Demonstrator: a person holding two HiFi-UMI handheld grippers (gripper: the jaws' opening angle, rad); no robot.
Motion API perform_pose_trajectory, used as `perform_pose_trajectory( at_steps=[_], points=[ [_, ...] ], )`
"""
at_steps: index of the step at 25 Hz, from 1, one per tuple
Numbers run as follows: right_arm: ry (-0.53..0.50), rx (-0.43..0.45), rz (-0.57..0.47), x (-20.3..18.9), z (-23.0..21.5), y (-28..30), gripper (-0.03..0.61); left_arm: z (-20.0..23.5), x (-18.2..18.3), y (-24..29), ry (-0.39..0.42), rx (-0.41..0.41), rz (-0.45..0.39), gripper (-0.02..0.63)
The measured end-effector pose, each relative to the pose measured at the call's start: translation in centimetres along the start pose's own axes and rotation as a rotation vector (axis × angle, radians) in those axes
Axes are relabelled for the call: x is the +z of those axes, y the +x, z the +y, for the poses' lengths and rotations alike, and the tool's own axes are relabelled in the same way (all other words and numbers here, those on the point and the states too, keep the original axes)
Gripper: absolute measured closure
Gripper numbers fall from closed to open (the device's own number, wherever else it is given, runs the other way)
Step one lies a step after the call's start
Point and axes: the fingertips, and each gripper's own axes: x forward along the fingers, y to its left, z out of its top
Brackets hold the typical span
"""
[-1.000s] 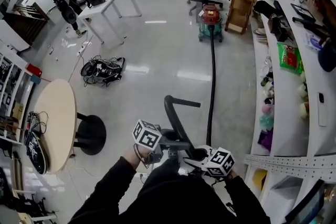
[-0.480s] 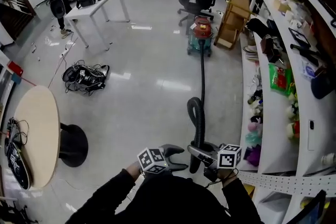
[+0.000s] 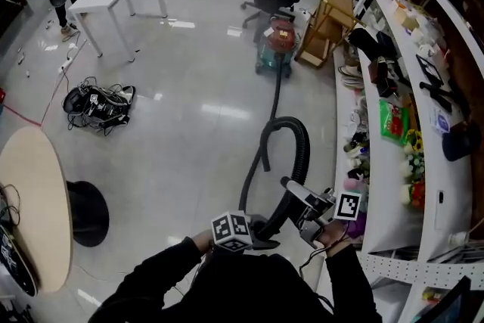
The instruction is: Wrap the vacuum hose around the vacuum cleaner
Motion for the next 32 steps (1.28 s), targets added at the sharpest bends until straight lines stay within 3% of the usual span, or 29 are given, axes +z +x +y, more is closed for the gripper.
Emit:
perform_pose_trajectory(
  at_steps=[1, 2, 6, 8, 10, 13, 15, 18, 21, 22, 23, 24, 26, 29, 32],
  points=[
    [-0.012, 0.009, 0.008, 0.0, 0.0, 0.8, 0.269, 0.0, 0.2, -0.9, -0.002, -0.006, -0.001, 0.450],
    [-0.040, 0.002, 0.024, 0.0, -0.2, 1.4, 0.222, -0.1, 0.3, -1.6, -0.004, -0.015, 0.004, 0.452],
    [-0.108, -0.115, 0.082, -0.3, -3.6, 1.0, 0.199, 0.5, 1.0, -3.5, -0.042, -0.038, 0.051, 0.459],
    [-0.099, -0.160, 0.106, -0.9, -4.9, 0.0, 0.199, 2.1, 2.2, -4.7, -0.140, -0.050, -0.006, 0.459],
    [-0.136, -0.205, 0.154, -1.9, -5.9, -0.9, 0.199, 4.0, 4.2, -6.5, -0.267, -0.076, -0.119, 0.459],
    [-0.333, -0.232, 0.325, -4.7, -6.7, -2.1, 0.201, 7.1, 8.0, -9.2, -0.440, -0.106, -0.306, 0.459],
    [-0.493, -0.221, 0.484, -7.4, -7.1, -2.6, 0.201, 8.7, 10.5, -10.3, -0.508, -0.113, -0.399, 0.458],
    [-0.701, -0.201, 0.670, -10.3, -8.5, -2.4, 0.201, 9.9, 13.7, -11.0, -0.551, -0.116, -0.468, 0.459],
    [-0.878, -0.149, 0.766, -10.8, -8.8, -1.4, 0.206, 11.6, 16.5, -10.7, -0.657, -0.105, -0.554, 0.459],
    [-0.910, -0.130, 0.766, -10.1, -8.7, -1.2, 0.281, 12.6, 17.5, -10.7, -0.712, -0.098, -0.602, 0.457],
    [-0.906, -0.115, 0.745, -9.1, -8.6, -1.1, 0.396, 13.7, 18.5, -10.7, -0.758, -0.086, -0.653, 0.457],
    [-0.867, -0.099, 0.711, -7.6, -8.5, -1.1, 0.400, 14.8, 19.6, -10.7, -0.780, -0.062, -0.693, 0.448],
    [-0.754, -0.048, 0.634, -4.6, -8.1, -1.2, 0.413, 16.4, 21.0, -10.2, -0.750, 0.028, -0.696, 0.280],
    [-0.655, 0.025, 0.581, -1.2, -7.7, -1.3, 0.416, 17.0, 20.4, -9.7, -0.625, 0.196, -0.564, 0.232],
    [-0.577, 0.031, 0.546, 2.7, -8.8, -2.1, 0.416, 15.6, 18.3, -10.0, -0.611, 0.247, -0.527, 0.233]
  ],
)
